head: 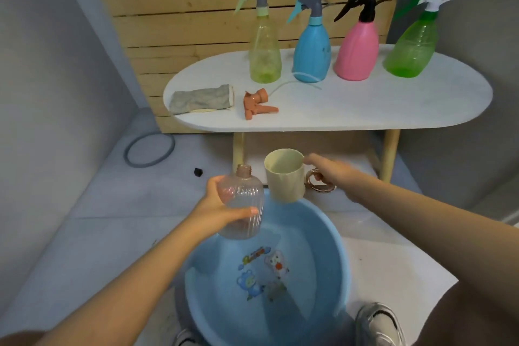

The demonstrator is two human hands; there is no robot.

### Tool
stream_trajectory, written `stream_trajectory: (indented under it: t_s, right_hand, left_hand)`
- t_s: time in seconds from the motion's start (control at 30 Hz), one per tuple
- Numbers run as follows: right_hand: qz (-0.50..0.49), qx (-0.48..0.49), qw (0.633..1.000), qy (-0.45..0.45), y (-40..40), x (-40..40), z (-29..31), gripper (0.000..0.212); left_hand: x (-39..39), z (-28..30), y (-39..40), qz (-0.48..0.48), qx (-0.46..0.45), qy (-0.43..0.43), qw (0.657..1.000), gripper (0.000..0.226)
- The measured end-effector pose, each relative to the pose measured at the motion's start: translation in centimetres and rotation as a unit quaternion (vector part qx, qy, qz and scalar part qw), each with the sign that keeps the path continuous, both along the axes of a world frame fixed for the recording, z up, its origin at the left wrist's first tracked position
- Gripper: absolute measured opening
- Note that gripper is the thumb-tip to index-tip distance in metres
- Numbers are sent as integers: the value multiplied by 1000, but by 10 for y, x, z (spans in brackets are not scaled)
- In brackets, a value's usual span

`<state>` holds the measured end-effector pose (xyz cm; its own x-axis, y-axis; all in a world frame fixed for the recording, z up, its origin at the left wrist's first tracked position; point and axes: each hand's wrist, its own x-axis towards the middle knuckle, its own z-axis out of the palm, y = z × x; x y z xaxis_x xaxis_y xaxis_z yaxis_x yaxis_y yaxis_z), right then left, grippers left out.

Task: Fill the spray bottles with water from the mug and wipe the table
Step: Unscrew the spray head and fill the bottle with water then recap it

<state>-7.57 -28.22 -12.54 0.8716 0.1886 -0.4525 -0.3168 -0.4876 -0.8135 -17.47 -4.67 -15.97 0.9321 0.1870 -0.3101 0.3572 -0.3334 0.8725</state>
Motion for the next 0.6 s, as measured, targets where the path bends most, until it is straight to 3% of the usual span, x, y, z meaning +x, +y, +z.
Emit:
stream_trajectory:
  t_s: [0.1,0.27,0.33,0.47,0.53,0.6]
  right_hand:
    - [11,-58,998,8,6,9,-24,39]
    - [114,-197,974,-4,15,20,-69,46]
    - [180,-284,941,-43,22,20,-86,51]
    - [290,-444,834,-155,37,12,-111,47]
    - [330,-483,788,-193,46,6,-125,42]
    - [350,-492,766,-221,51,1,-134,39]
  left_hand:
    - [2,-20,4,-6,14,10,1000,95]
    - [8,-63,2,12,33,40,999,86]
    - [8,-86,-3,31,40,56,997,85]
    - [5,-128,-6,63,64,71,993,92]
    - [3,-144,-5,89,72,79,990,105]
    - [1,-153,-6,97,80,79,989,113]
